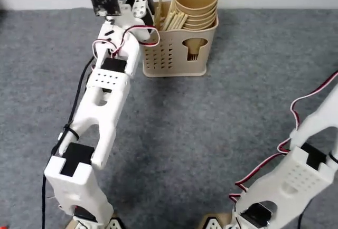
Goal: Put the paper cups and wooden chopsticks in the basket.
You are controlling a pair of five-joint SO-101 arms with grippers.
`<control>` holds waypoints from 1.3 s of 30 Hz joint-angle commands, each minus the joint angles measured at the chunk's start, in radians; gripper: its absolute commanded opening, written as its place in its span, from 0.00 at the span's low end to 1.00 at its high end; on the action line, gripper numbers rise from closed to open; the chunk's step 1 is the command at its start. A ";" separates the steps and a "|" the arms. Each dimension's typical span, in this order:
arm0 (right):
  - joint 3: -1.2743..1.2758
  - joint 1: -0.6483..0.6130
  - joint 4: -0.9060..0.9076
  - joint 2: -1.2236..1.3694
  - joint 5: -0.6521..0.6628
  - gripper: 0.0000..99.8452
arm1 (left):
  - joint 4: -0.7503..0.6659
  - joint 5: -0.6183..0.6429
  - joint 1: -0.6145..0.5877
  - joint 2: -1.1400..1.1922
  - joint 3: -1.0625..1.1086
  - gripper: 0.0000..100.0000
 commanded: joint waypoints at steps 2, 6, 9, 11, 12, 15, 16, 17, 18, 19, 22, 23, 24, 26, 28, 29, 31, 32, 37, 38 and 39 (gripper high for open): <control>-0.003 -0.013 -0.008 -0.015 -0.009 0.21 | 0.005 -0.055 0.009 -0.023 -0.051 0.01; -0.003 -0.012 -0.008 -0.015 -0.009 0.21 | 0.005 -0.055 0.035 -0.025 -0.051 0.01; -0.003 -0.010 -0.008 -0.015 -0.009 0.21 | 0.005 -0.054 0.044 -0.026 -0.051 0.02; -0.003 -0.008 -0.008 -0.015 -0.009 0.21 | 0.008 -0.052 0.046 -0.026 -0.051 0.02; -0.003 -0.008 -0.008 -0.015 -0.009 0.21 | 0.009 -0.052 0.046 -0.026 -0.051 0.02; -0.003 -0.008 -0.008 -0.015 -0.008 0.21 | 0.011 -0.029 0.043 -0.026 -0.051 0.02; -0.003 -0.008 -0.008 -0.015 -0.008 0.21 | 0.011 -0.014 0.041 -0.026 -0.051 0.02; -0.003 -0.008 -0.008 -0.015 -0.008 0.21 | 0.011 -0.005 0.040 -0.026 -0.051 0.02; -0.003 -0.008 -0.008 -0.015 -0.008 0.21 | 0.011 -0.002 0.040 -0.026 -0.051 0.02; -0.003 -0.008 -0.008 -0.015 -0.008 0.21 | 0.011 -0.002 0.040 -0.026 -0.051 0.02; -0.003 -0.008 -0.008 -0.015 -0.008 0.21 | 0.012 -0.002 0.040 -0.026 -0.051 0.09; -0.003 -0.008 -0.008 -0.015 -0.008 0.21 | 0.015 -0.002 0.038 -0.026 -0.051 0.11; -0.003 -0.008 -0.008 -0.015 -0.008 0.21 | 0.034 -0.002 0.038 -0.026 -0.051 0.13; -0.003 -0.008 -0.008 -0.015 -0.008 0.21 | 0.086 -0.002 0.037 -0.028 -0.053 0.15; -0.003 -0.008 -0.008 -0.015 -0.008 0.21 | 0.109 -0.002 0.026 -0.044 -0.051 0.16; -0.003 -0.008 -0.008 -0.015 -0.008 0.21 | 0.109 -0.002 0.025 -0.054 -0.051 0.16; -0.003 -0.008 -0.008 -0.015 -0.008 0.21 | 0.107 -0.002 0.023 -0.074 -0.051 0.16; -0.003 -0.008 -0.007 -0.015 -0.008 0.21 | 0.106 -0.002 0.020 -0.087 -0.056 0.16; -0.003 -0.008 -0.002 -0.016 -0.006 0.21 | 0.104 0.029 -0.081 -0.187 -0.056 0.16; -0.003 -0.008 0.001 -0.016 -0.005 0.21 | 0.109 0.052 -0.115 -0.212 -0.056 0.16; -0.003 -0.012 0.001 -0.016 -0.003 0.21 | 0.110 0.068 -0.150 -0.242 -0.056 0.16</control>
